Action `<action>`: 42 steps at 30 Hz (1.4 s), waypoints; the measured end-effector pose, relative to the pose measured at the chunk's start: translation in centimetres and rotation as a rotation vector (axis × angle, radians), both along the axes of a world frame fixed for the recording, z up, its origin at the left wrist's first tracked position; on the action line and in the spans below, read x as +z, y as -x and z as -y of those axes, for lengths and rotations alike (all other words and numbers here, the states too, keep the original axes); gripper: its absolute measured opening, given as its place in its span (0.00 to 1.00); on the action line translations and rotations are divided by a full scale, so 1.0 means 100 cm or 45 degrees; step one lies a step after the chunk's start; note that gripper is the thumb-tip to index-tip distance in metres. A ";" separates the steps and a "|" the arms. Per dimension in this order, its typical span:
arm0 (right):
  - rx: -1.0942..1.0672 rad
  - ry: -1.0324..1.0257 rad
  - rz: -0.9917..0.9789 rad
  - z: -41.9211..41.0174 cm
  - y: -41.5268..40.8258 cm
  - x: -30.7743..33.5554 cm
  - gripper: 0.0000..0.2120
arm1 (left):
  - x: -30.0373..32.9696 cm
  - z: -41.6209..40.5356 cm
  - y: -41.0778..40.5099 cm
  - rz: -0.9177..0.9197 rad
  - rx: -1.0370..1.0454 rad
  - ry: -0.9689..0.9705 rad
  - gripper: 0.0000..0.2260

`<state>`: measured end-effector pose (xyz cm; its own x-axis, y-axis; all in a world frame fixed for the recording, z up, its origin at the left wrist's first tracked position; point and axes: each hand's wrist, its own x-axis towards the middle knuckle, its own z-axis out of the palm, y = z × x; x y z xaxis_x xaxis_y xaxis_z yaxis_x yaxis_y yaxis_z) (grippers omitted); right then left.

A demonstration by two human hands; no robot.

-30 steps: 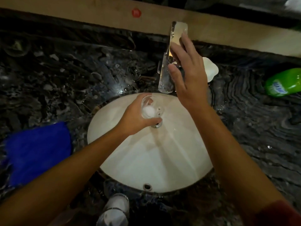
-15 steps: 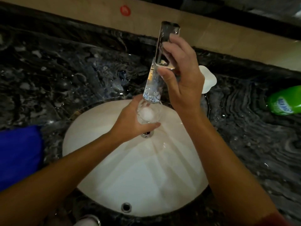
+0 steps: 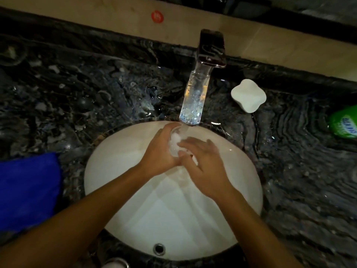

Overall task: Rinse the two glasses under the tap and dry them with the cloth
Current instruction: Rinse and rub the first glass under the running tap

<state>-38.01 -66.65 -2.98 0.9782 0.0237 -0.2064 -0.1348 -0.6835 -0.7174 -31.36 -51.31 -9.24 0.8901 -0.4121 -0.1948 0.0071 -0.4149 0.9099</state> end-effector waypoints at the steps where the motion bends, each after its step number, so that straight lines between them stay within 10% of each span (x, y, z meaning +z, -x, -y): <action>1: 0.102 0.009 -0.147 -0.005 -0.008 -0.003 0.24 | -0.003 0.000 0.001 0.025 -0.038 -0.014 0.37; 7: 0.150 -0.142 -0.737 -0.024 -0.067 -0.003 0.18 | -0.015 -0.001 -0.009 -0.034 -0.045 -0.007 0.37; 18: -0.057 -0.447 -0.954 -0.007 -0.076 -0.006 0.11 | -0.008 -0.008 -0.011 -0.130 -0.129 -0.079 0.42; 37: 0.048 -0.327 -0.882 -0.015 -0.071 -0.025 0.22 | -0.006 -0.007 -0.022 -0.635 -0.176 0.202 0.17; 42: -0.253 -0.943 -0.651 0.001 -0.076 -0.025 0.18 | 0.005 -0.009 -0.027 -0.940 -0.065 0.447 0.20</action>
